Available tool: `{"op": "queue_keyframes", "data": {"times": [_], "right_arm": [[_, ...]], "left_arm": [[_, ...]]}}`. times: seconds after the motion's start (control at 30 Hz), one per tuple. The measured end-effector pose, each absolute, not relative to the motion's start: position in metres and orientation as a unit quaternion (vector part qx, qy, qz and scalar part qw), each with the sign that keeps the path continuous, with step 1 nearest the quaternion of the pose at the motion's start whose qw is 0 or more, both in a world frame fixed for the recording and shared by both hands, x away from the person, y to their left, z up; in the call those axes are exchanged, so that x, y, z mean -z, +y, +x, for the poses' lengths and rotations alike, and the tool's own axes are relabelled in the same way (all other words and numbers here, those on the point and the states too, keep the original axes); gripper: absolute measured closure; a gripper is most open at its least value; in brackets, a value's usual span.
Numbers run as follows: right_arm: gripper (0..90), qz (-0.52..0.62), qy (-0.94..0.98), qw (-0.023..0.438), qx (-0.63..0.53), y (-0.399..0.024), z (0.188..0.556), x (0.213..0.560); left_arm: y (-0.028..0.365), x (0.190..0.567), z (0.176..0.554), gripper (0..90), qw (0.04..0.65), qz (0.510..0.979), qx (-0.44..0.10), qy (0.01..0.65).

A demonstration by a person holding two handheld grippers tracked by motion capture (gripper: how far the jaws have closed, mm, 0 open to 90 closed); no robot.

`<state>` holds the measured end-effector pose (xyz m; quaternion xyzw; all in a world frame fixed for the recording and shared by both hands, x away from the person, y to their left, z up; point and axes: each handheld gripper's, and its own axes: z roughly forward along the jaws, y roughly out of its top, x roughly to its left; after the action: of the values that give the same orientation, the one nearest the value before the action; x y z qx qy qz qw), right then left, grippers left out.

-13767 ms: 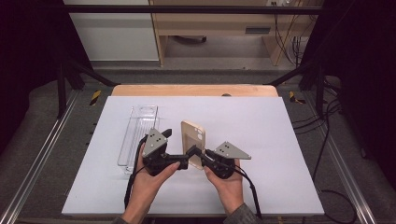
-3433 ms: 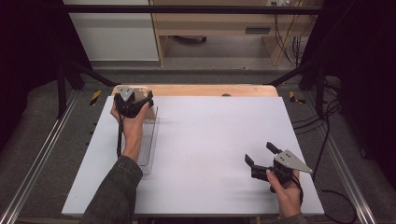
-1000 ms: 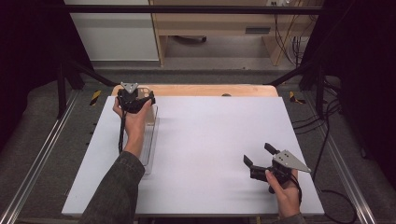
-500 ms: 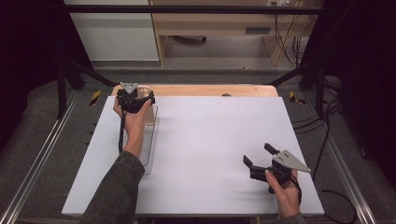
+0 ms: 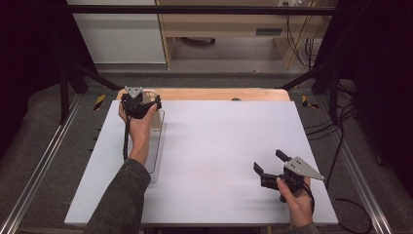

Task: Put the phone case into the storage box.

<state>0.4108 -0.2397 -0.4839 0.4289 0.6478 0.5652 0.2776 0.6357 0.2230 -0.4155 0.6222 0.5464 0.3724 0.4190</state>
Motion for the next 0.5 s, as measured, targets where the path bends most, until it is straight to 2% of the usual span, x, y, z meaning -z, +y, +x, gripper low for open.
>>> {"op": "queue_keyframes", "data": {"times": [0.5], "right_arm": [[3.9, 0.429, 0.648, 0.278, -0.565, -0.2396, 0.4107, 0.4836]], "left_arm": [[0.2273, 0.4133, 0.6335, 4.6, 0.443, 0.607, -0.377, 0.541]]}}
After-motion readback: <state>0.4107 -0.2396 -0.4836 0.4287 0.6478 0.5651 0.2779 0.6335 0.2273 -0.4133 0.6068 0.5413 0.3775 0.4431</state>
